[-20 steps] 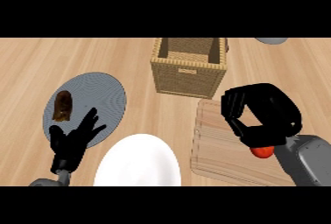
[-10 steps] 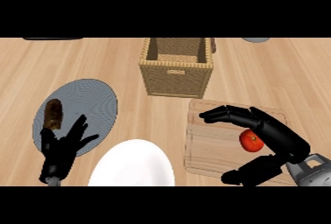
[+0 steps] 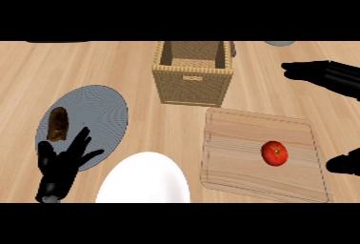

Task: Pick the tomato from the cutting board and place it in the basket

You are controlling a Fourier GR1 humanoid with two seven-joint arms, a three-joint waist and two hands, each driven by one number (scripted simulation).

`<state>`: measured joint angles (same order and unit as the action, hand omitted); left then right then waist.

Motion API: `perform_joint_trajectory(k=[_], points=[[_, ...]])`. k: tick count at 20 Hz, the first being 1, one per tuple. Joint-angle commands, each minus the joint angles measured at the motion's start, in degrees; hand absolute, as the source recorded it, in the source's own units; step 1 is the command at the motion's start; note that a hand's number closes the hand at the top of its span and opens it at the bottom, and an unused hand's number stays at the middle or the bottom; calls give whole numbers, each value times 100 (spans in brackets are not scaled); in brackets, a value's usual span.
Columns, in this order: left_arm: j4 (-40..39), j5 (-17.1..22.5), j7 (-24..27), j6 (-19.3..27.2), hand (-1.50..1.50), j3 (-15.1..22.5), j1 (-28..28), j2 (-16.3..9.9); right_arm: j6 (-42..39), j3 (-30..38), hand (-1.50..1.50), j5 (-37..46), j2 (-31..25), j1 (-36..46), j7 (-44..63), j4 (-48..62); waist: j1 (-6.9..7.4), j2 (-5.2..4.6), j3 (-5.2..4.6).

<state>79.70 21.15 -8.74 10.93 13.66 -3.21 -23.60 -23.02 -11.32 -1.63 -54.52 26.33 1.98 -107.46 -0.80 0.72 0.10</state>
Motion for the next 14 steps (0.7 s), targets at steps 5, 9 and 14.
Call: perform_joint_trajectory(k=[5, 9, 14], points=[[-129, -139, -50, -51, 0, 61, -429, -124, -2290, 643, -150, -915, -1778, 565, 65, 377, 101, -61, -25], [-31, -325, -251, 193, 0, 215, -335, 103, -2719, 585, -150, -281, -1857, 375, -403, 594, 112, -79, -9], [-169, -287, -161, -46, 0, 53, -365, 50, -2947, 789, -150, 351, -1760, 247, -901, 717, 126, -87, -6]])
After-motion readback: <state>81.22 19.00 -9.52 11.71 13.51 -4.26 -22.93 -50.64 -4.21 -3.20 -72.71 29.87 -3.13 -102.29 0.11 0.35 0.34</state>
